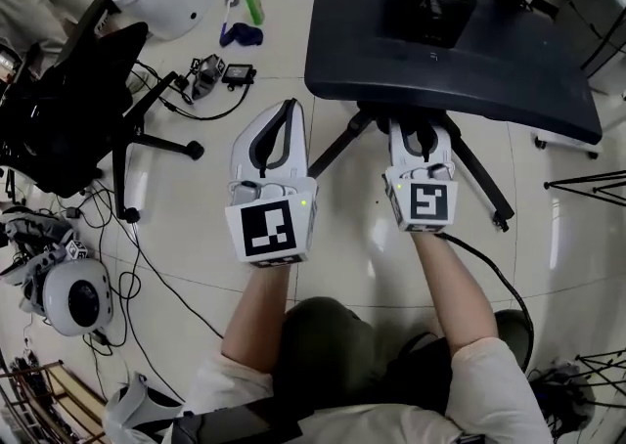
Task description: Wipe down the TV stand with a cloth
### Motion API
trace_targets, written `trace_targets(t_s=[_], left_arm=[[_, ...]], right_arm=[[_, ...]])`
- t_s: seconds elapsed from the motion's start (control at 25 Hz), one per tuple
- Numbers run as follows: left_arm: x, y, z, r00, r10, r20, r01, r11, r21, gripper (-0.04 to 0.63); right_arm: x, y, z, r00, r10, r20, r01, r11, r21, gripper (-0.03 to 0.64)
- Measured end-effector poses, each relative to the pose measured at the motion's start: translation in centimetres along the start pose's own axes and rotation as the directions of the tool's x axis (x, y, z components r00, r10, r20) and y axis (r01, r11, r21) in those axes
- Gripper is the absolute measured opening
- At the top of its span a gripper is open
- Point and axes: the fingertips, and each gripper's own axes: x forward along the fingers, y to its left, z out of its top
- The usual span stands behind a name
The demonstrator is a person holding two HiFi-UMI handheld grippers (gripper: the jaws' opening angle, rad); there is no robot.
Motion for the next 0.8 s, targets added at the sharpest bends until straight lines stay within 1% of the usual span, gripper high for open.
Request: trace_targets(t_s=[0.08, 0.12, 0.24, 0.36, 0.44, 0.48, 0.56, 0.64, 0.72, 0.8], left_arm=[[0.8, -0.5, -1.6, 1.0, -0.01, -0.003, 0.01, 1.0, -0.011, 0.132], [1.1, -0.8, -2.2, 1.0, -0.021, -0.012, 0.02, 1.0, -0.022, 0.132], [1.5, -1.0, -3.5, 0.999, -0.038, -0.035, 0.036, 0.998, -0.05, 0.132], [1.2, 0.1, -4.6, 0.997, -0.026, -0.078, 0.021, 0.998, -0.064, 0.132], [0.7, 0.8, -5.2, 0.996, -0.013, -0.087, 0.006, 0.997, -0.074, 0.133], [0.6, 1.0, -5.6, 0.996, -0.008, -0.087, 0.002, 0.997, -0.078, 0.133], [0.8, 1.3, -7.5, 0.996, 0.003, -0.093, -0.01, 0.997, -0.078, 0.133], [0.9, 1.6, -11.5, 0.991, 0.014, -0.136, -0.023, 0.998, -0.065, 0.138], [0.4, 1.2, -15.6, 0.98, 0.005, -0.197, -0.015, 0.998, -0.054, 0.147], [0.2, 0.5, -16.9, 0.977, -0.023, -0.21, 0.013, 0.999, -0.051, 0.147]], right_arm=[[4.5, -1.9, -0.4, 0.995, -0.01, 0.098, 0.01, 1.0, 0.008, 0.072], [6.2, -2.6, -0.3, 0.993, -0.014, 0.114, 0.013, 1.0, 0.008, 0.072], [9.2, -4.5, -1.1, 0.998, -0.021, 0.066, 0.021, 1.0, -0.002, 0.074], [11.6, -5.4, -0.4, 1.0, -0.014, 0.027, 0.014, 1.0, -0.018, 0.072], [13.1, -5.8, -2.5, 1.0, 0.0, -0.017, -0.001, 1.0, -0.011, 0.072], [13.6, -5.8, -4.8, 0.999, 0.006, -0.049, -0.006, 1.0, -0.008, 0.072], [13.8, -5.5, -12.0, 0.988, 0.012, -0.151, -0.013, 1.0, -0.007, 0.072], [12.7, -3.7, -19.9, 0.97, 0.022, -0.244, -0.022, 1.0, 0.004, 0.072], [11.3, -1.0, -26.5, 0.953, 0.052, -0.298, -0.045, 0.999, 0.031, 0.072], [10.7, -0.1, -31.1, 0.94, 0.065, -0.336, -0.043, 0.996, 0.073, 0.072]])
